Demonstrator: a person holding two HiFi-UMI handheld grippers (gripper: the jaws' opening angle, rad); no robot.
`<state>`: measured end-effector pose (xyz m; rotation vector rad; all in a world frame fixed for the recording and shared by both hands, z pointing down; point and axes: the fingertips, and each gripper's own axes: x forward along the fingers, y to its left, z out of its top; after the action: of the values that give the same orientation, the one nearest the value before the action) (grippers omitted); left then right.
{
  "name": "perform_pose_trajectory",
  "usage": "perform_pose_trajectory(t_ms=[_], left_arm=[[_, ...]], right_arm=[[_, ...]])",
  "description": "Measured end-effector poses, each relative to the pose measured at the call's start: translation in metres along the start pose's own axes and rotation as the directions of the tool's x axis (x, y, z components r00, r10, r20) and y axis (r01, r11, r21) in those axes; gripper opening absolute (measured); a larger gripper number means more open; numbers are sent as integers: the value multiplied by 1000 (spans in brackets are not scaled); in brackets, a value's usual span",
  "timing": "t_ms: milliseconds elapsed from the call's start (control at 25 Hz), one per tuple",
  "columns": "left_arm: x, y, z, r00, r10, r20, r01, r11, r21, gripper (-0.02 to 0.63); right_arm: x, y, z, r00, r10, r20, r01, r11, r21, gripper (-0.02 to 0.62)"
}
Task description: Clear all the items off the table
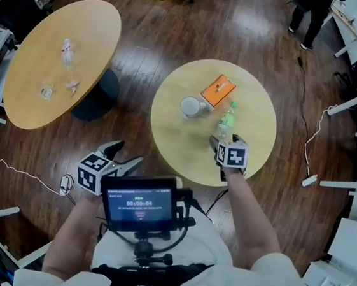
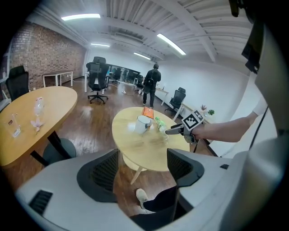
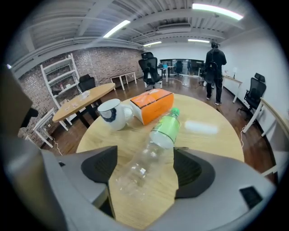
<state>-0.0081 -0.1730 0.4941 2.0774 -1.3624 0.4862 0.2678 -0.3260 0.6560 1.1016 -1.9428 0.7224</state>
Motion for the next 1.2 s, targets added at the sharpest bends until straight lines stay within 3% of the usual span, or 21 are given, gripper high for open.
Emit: perform_pose_trajectory(t_ms=[320,640,960,1200], left_arm=[[6,5,2,999,44,-24,-45,999,-23,334],[13,4,7,998,45,-34,-46,999,-22,334],[7,16,5,999,29,-23,-29,999,-32,334],[-14,40,-7,999,25,20,-24,998,-62,334]], right_arm=[[37,-9,0,998,28,-58,-25,998,57,395],[32,-24,-18,997,38,-64,-29,991,130,304],[-16,-35,-14,999,-11,42,2,978,206,288],[-93,0,25,979,-57,197,23,985,171,288]])
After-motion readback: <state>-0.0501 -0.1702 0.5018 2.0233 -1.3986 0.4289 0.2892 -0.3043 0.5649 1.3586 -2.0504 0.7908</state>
